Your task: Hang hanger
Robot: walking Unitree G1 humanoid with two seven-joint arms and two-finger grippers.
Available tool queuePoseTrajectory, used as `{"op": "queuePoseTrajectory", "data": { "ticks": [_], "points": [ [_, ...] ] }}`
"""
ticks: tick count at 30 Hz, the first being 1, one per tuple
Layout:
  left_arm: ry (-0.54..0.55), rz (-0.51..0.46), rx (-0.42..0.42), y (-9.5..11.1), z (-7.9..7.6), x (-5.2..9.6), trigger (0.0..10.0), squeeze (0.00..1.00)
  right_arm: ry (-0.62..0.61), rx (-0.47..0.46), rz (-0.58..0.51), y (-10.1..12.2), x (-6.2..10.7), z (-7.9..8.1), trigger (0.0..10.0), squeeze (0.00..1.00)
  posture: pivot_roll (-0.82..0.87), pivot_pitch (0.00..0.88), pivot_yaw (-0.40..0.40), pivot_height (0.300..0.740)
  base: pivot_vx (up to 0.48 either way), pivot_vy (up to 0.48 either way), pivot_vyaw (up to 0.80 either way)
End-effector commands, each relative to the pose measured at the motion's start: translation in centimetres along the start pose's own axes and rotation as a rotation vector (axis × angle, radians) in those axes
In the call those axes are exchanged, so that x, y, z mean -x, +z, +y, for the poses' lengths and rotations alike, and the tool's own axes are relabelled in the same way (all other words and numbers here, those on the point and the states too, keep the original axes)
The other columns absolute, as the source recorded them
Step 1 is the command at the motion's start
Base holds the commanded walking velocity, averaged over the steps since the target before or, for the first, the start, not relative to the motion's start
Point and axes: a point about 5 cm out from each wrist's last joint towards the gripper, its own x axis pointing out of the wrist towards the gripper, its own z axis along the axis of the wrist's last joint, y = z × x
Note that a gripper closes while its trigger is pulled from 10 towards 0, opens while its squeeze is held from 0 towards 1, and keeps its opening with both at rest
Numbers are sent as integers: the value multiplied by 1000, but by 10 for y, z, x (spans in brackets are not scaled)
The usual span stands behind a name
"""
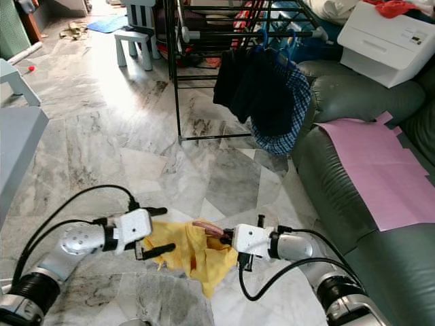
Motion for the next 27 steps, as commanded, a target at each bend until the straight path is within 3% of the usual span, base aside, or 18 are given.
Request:
{"op": "queuePoseTrajectory", "data": {
  "ticks": [1, 9, 10, 11, 12, 27],
  "points": [
    [-1, 12, -6, 3, 4, -3, 10000, 0, -21, 32, -54, 8, 7, -10, 10000, 0, 19, 57, -74, 740, 0, 0, 0],
    [0, 32, 35, 2, 8, -8, 10000, 0, 22, 35, -89, 14, 12, -13, 10000, 0, 11, 55, -71, 740, 0, 0, 0],
    [-1, 33, 41, 2, 9, -8, 4353, 0, 23, 35, -93, 15, 12, -13, 10000, 0, 11, 55, -71, 740, 0, 0, 0],
    [-6, 32, 44, 2, 9, -9, 4353, 0, 23, 34, -95, 16, 12, -14, 10000, 0, 11, 55, -71, 740, 0, 0, 0],
    [-28, 31, 53, 2, 9, -9, 0, 0, 23, 36, -98, 17, 13, -14, 10000, 0, 11, 55, -71, 740, 0, 0, 0],
    [-98, 76, 104, -4, 16, 3, 0, 0, 36, 47, -66, 12, 16, -11, 10000, 0, 8, 61, -74, 740, 0, 0, 0]
  ]
}}
